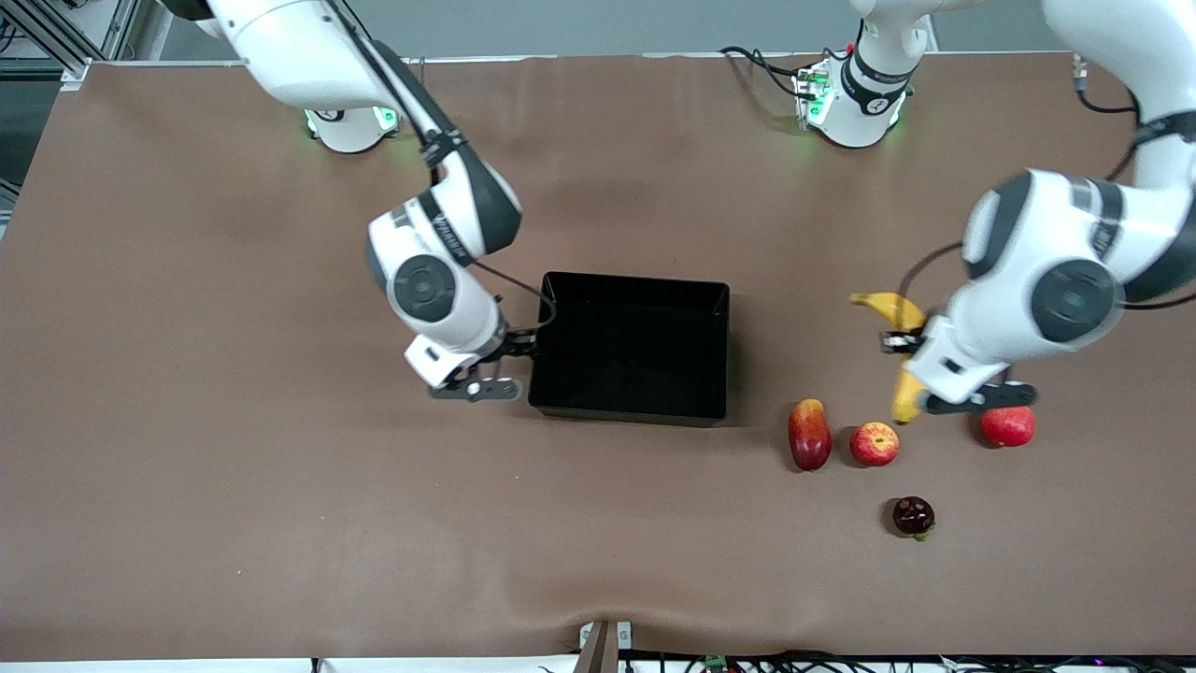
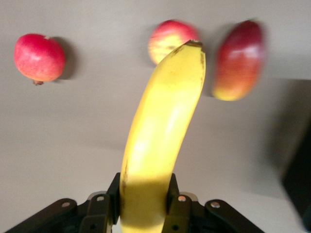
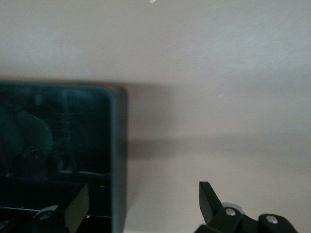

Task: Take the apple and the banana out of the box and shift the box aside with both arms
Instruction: 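Set the banana down beside the apples while the right gripper grasps the tray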

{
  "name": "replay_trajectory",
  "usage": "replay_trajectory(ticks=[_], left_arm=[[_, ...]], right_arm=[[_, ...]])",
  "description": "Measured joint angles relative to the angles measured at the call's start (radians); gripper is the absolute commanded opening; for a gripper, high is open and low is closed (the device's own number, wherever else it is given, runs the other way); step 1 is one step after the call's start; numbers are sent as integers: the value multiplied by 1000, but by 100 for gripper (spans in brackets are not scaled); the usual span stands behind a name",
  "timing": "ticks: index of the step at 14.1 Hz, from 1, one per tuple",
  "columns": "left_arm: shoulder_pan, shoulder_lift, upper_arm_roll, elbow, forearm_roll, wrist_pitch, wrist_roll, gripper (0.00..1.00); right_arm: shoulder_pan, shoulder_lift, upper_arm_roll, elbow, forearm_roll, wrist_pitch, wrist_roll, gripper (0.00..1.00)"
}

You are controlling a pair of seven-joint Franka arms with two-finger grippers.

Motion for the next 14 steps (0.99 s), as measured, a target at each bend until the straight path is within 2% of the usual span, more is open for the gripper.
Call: replay_trajectory(ticks=[2,5,8,9,11,12,13,14], left_arm=[[74,6,0,-93,-1,98,43,0],[117,22,3,-242,16,305,47,0],[188,88,7,-306,100,442,48,0],[203,113,7,-309,108,470,53,0],[211,146,7,-309,116,510,55,0],[212,156,7,-309,129,529,55,0],[214,166,7,-309,153,551,55,0],[221,177,7,-309,182,569,55,17]], right_arm=[[14,16,0,0,1,22,3,100],[43,46,0,0,2,71,3,100],[63,78,0,-1,2,91,3,100],[63,88,0,-1,2,94,3,85],[63,103,-1,-2,2,95,3,10],[63,107,-1,-2,2,93,3,0],[64,108,0,-2,2,91,3,0],[66,108,0,-2,2,89,3,0]])
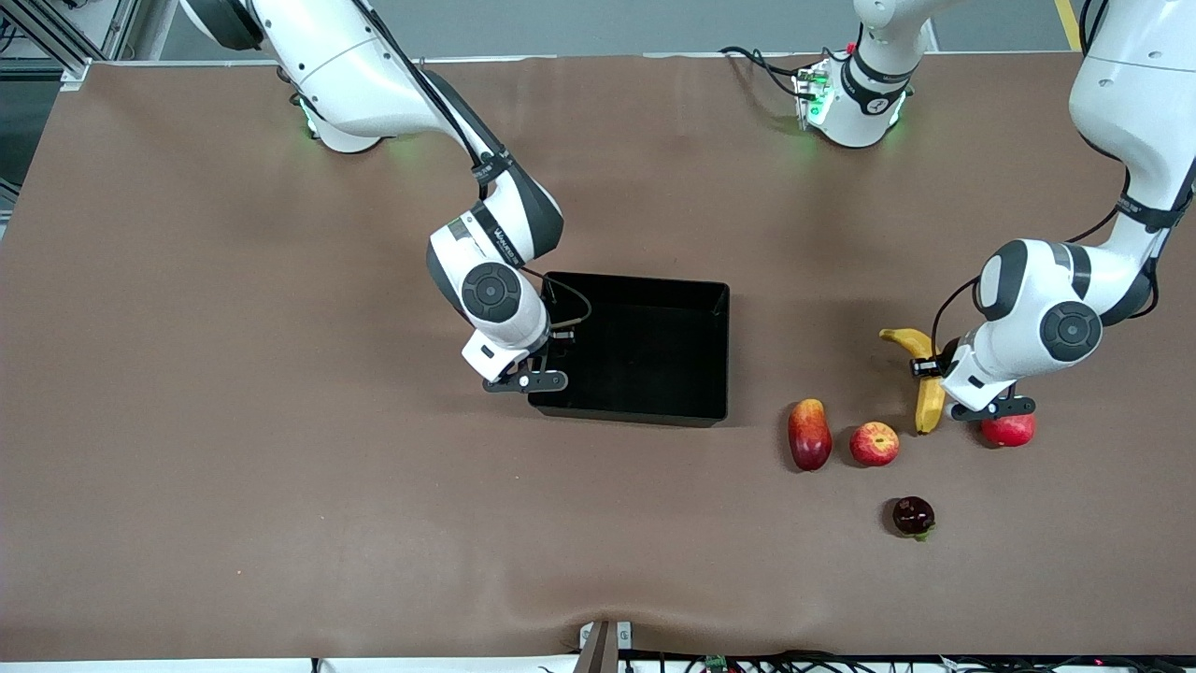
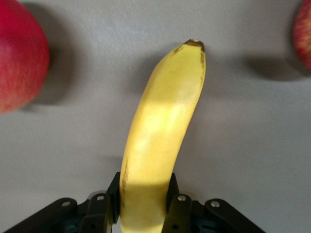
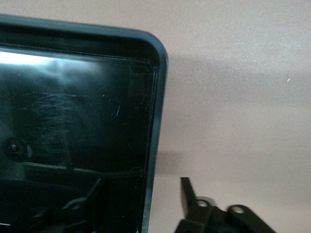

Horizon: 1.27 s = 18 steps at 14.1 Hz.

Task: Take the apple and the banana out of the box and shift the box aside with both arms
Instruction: 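Set the banana down beside the apples while the right gripper grasps the tray, then slide the black tray away from the fruit with the right gripper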

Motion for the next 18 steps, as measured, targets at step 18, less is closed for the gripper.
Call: replay_trajectory(ticks=[18], left_arm=[[24,-460,-140,414,-189,-703,-2,100]], right_arm=[[-485,-232,-36,-35,-1,-211,-406,0]])
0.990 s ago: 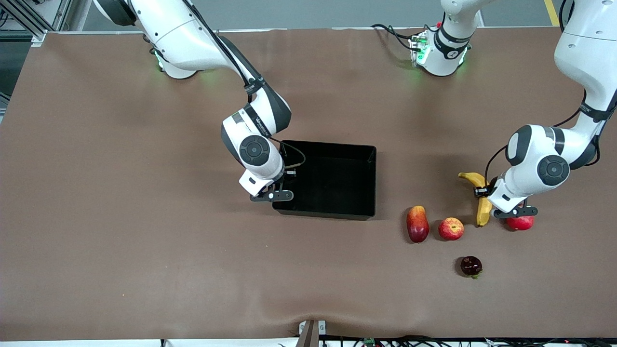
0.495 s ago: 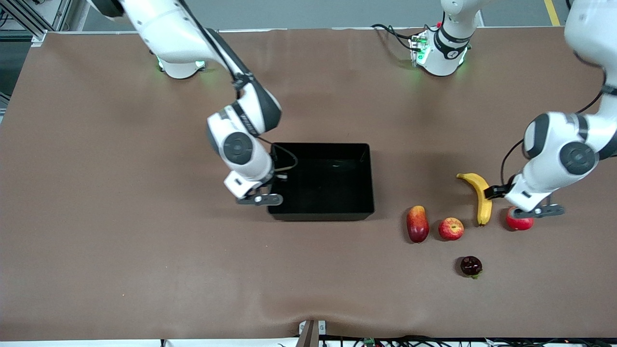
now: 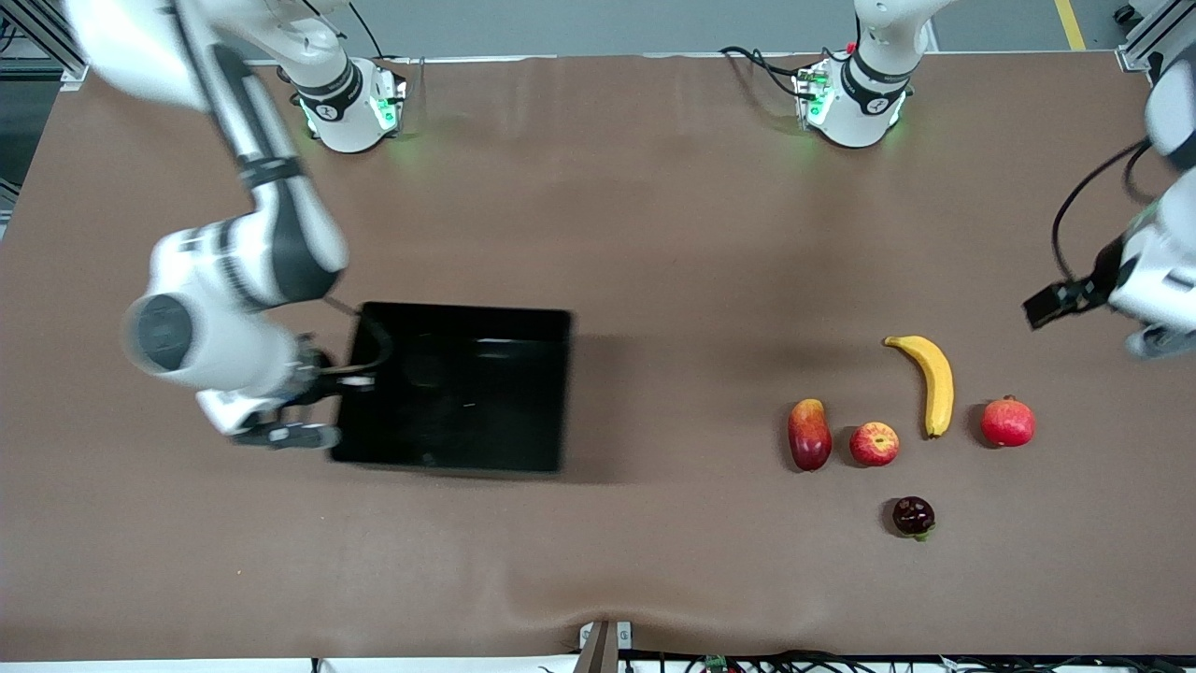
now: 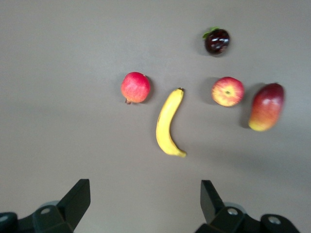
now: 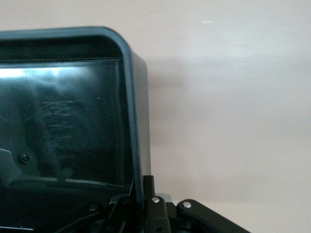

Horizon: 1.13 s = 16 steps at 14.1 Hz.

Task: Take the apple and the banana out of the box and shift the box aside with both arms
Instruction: 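Slide the black tray away from the fruit with the right gripper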

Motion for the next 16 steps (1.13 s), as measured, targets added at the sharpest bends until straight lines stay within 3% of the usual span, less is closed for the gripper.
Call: replay_trajectory(ticks=[2,6,7,10,11,15,16], left_arm=[[0,-22,-29,78,-17,-104,0,100],[-23,-128,-52,104,-89,-177,21,100],[-67,-148,-15,101,-96,-185,27,100],[-288,-160,235,91,-102,-217,42,100],[-326,-158,288,88,-104,-223,49,100],[-377,-150,385,75,-121,-226,64,100],[-378,-147,391,73,-132,-226,65,100]], right_arm=[[-111,2,-2,-23,-2,1,-110,0],[-319,18,-3,-45,-2,9,-352,0],[-358,28,-3,-46,-2,17,-390,0],[-432,71,-2,-49,-14,102,-447,0],[-451,89,-2,-49,-24,130,-460,0],[-518,149,-2,-49,-34,166,-480,0],[-523,155,-2,-49,-35,170,-480,20]])
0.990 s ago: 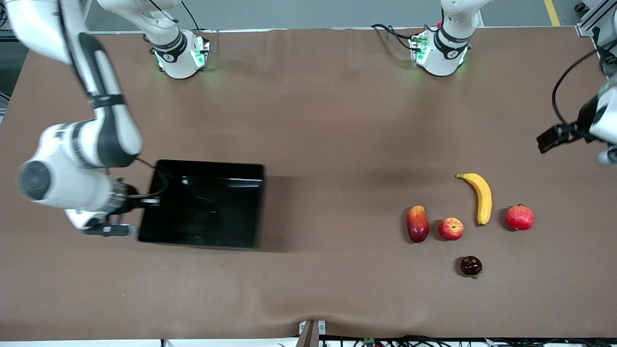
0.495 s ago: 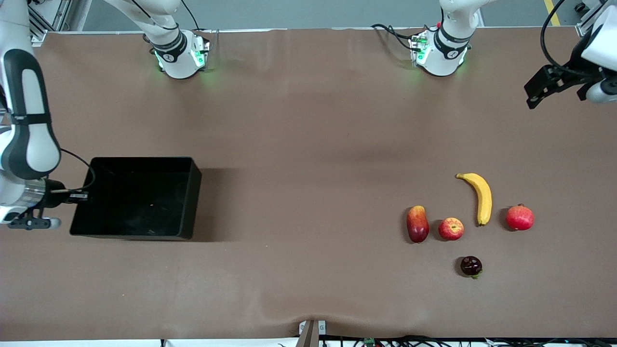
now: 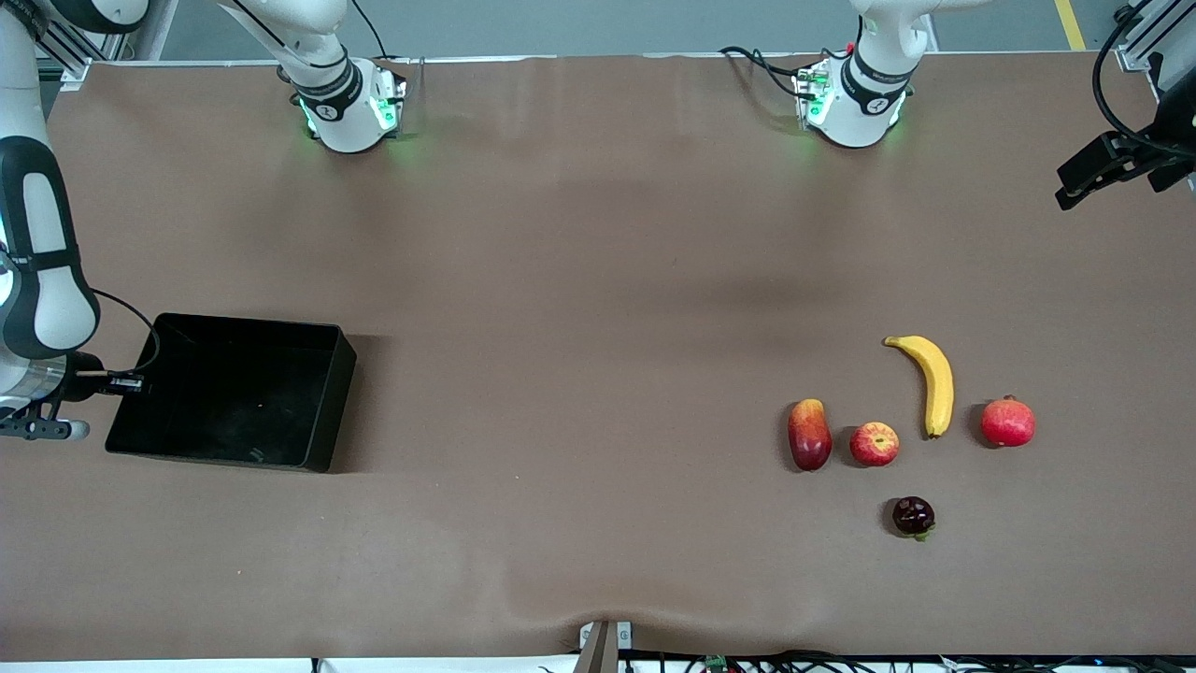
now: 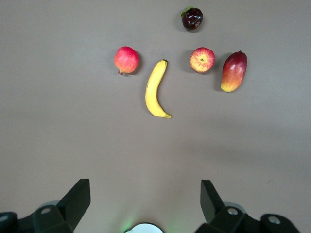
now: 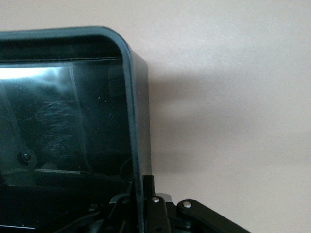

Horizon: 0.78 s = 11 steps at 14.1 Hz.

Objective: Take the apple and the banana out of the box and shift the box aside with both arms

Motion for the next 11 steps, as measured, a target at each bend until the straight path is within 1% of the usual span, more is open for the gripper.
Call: replay_trajectory(ticks=[1,2,5,7,9,11], left_arm=[[0,4,1,0,-14,0,0,100],[-3,6,0,0,-26,0,0,100],[-13,5,0,2,-49,0,21,100],[-13,5,-4,-1,-52,0,34,100],[-13,4,-13,-8,-52,0,36,100],[-14,0,-15,-28,-52,5,36,100]], right_arm=[[-1,3,0,0,-1,1,0,94],[-1,3,3,2,-10,-1,-1,100],[0,3,10,14,-62,-8,-2,100],[4,2,18,42,-68,-6,-4,100],[24,-4,31,109,-69,-3,-8,100],[78,-33,36,187,-70,-27,-8,100]])
